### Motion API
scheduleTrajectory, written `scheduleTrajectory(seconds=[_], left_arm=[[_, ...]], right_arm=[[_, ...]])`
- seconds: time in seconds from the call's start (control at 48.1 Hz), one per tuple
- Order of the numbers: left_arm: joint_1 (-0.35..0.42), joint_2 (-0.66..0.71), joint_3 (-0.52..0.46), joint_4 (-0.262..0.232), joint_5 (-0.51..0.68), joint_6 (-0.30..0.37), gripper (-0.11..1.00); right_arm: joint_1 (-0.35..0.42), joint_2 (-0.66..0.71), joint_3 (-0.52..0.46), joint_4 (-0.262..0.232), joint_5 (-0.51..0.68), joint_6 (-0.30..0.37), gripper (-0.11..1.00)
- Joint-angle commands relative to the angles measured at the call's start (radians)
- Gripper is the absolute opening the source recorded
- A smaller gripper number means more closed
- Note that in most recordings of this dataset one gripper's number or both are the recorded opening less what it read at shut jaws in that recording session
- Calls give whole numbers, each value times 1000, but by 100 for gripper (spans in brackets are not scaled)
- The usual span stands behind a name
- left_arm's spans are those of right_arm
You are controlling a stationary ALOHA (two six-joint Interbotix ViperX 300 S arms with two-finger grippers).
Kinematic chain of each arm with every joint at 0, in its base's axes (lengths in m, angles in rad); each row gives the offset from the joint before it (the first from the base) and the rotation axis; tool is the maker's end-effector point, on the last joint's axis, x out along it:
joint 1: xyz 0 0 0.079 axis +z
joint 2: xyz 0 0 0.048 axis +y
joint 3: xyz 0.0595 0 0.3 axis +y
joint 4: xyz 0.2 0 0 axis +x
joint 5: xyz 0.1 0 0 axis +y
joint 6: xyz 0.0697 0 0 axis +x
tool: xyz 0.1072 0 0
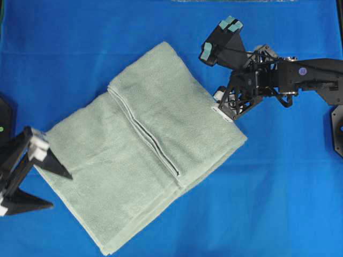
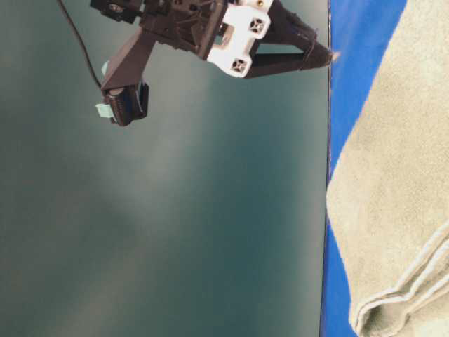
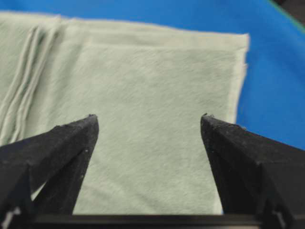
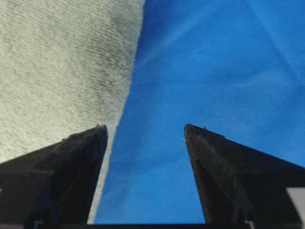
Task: Fold a bath towel.
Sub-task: 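Grasp the lower-left end of the towel with the left gripper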
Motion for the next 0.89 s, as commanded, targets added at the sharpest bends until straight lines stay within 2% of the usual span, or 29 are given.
scheduleTrajectory(seconds=[0.0,0.229,0.395,0.748,0.831,0.872], left_arm=[[-5,44,-34,-3,-9,-5,82],[-40,313,-109,-20,12,-57,82],[-60,495,-172,-20,43,-78,82],[-78,630,-198,-20,80,-61,79],[-74,644,-202,-20,107,-61,74],[-72,646,-206,-20,117,-61,64]], right_arm=[[-8,-23,-8,-5,-5,-2,65],[-11,-23,-2,-9,-5,-3,65],[-11,-25,6,-31,-6,-3,65],[-11,-32,20,-57,-21,-2,65],[-12,-34,21,-58,-29,-2,65],[-11,-35,23,-58,-32,-2,65]])
